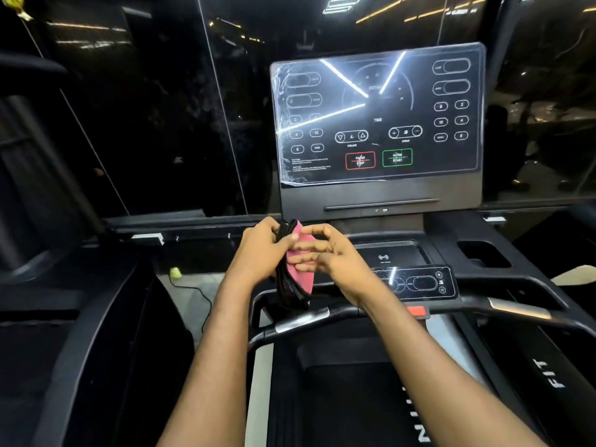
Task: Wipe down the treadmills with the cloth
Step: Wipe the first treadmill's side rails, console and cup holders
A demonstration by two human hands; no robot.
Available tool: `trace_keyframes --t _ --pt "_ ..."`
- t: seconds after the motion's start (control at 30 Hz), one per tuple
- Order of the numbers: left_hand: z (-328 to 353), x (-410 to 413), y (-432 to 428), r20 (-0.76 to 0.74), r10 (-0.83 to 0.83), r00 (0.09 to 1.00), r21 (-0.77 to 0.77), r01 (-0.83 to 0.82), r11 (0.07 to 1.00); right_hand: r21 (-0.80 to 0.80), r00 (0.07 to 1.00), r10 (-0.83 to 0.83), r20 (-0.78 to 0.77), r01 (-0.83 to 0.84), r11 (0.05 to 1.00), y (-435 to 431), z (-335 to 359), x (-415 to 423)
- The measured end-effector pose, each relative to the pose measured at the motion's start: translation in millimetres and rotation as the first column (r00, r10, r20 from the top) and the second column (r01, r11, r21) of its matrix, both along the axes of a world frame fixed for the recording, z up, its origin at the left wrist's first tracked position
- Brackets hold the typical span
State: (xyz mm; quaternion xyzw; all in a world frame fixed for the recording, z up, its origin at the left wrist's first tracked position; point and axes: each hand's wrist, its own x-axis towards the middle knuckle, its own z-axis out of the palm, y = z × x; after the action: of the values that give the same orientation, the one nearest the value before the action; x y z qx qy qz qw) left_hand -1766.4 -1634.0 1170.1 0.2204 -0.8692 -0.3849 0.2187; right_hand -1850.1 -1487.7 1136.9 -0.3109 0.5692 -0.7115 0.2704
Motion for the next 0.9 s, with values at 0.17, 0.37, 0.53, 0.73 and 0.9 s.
trace_keyframes --t 0.17,0.37,0.53,0.73,0.9 --pt "-17 9 -3 -0.004 -0.131 0.991 -0.008 0.131 0.991 0.248 0.919 -0.395 0.011 0.380 0.891 5 -47 -20" --pt "-43 38 -7 0.054 -0.005 0.999 0.367 -0.015 0.930 0.265 0.992 -0.127 0.021 0.117 0.957 18 -72 -21" --pt "-96 75 4 0.355 -0.094 0.930 0.518 -0.112 0.848 0.650 0.874 0.187 -0.448 0.175 0.739 -11 -72 -41" --pt "-164 84 -41 0.390 0.189 0.901 0.232 -0.295 0.927 0.728 0.517 0.535 -0.669 0.600 0.332 -76 -121 -2" --pt "-200 66 -101 0.300 0.250 0.920 0.189 -0.314 0.930 0.734 0.500 0.563 -0.658 0.593 0.331 -81 -164 49"
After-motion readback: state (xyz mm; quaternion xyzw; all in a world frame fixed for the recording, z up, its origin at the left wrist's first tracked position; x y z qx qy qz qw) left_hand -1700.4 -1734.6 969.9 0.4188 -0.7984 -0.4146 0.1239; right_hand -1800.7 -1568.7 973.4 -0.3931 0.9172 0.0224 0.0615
